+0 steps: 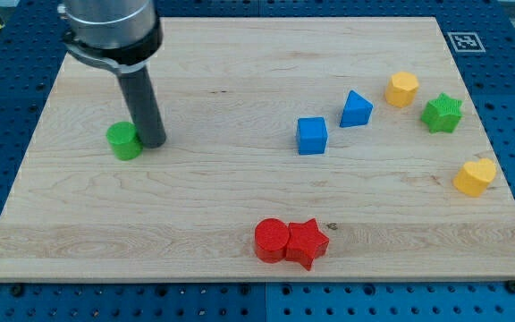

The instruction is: Place the green star above the green circle

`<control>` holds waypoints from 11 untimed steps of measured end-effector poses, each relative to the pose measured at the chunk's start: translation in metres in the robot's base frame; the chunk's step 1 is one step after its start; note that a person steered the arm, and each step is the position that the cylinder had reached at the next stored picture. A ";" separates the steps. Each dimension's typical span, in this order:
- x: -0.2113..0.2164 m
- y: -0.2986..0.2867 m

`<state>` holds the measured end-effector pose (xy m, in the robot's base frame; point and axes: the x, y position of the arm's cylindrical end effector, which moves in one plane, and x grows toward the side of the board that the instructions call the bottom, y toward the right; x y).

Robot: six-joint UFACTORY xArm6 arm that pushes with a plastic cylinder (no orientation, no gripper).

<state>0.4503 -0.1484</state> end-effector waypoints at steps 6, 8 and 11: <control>0.014 0.329; 0.004 0.460; -0.075 0.415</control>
<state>0.3753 0.2667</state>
